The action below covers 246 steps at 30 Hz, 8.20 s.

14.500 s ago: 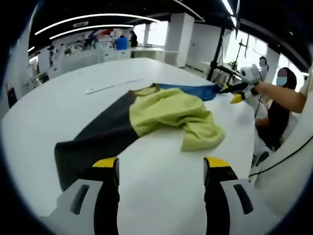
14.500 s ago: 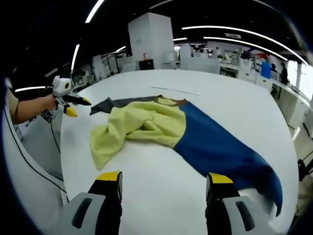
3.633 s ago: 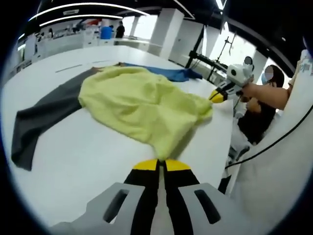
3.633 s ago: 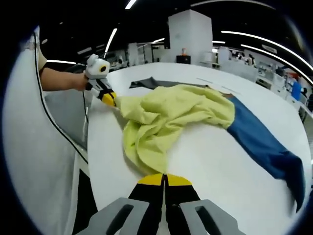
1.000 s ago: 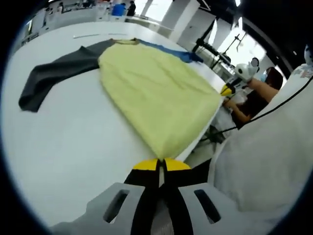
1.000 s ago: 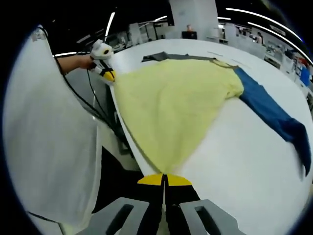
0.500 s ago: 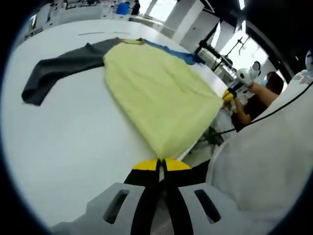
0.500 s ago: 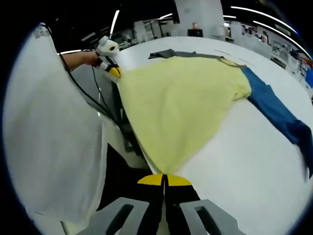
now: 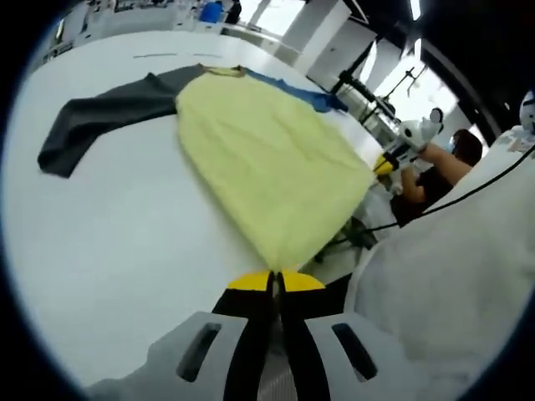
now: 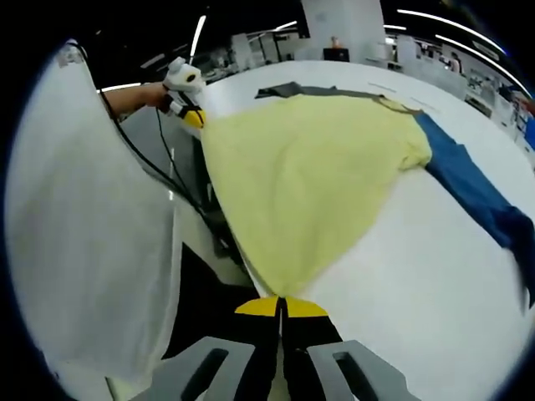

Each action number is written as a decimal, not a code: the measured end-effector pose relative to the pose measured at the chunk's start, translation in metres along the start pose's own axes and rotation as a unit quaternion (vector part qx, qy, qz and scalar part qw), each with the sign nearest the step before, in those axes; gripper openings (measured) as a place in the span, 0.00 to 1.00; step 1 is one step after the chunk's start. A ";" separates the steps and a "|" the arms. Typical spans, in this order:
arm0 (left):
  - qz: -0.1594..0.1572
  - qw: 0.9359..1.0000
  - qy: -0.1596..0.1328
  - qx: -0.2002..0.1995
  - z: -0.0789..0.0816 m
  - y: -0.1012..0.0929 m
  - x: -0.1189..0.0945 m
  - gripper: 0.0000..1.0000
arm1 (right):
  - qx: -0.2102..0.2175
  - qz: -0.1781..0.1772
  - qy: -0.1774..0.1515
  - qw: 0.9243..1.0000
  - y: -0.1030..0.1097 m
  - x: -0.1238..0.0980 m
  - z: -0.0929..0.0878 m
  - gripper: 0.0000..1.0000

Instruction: Fold the garment on the visible template until the final outline fits inside the template.

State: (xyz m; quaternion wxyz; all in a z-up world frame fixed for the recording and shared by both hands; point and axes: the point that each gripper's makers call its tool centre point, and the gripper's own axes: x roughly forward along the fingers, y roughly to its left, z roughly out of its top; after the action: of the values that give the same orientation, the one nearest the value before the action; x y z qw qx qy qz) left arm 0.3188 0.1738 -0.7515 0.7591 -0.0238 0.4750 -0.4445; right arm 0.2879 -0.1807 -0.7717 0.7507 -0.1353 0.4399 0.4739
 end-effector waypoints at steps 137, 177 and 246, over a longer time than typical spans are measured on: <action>0.027 0.990 -0.113 0.085 0.067 -0.004 -0.002 0.55 | 0.158 -0.166 -0.209 0.951 -0.145 -0.067 0.025 0.52; 0.031 0.990 -0.109 0.084 0.065 -0.010 -0.001 0.56 | 0.189 -0.305 -0.204 0.911 -0.245 -0.122 -0.005 0.50; 0.032 0.992 -0.095 0.075 0.076 -0.014 0.011 0.54 | 0.150 -0.370 -0.137 0.907 -0.292 -0.162 -0.006 0.00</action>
State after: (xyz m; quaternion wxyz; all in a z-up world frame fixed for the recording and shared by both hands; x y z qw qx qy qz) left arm 0.3676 0.1280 -0.7108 0.8144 0.0065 0.3663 -0.4499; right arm 0.5005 -0.4304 -0.7099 0.9363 -0.1083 0.3173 0.1047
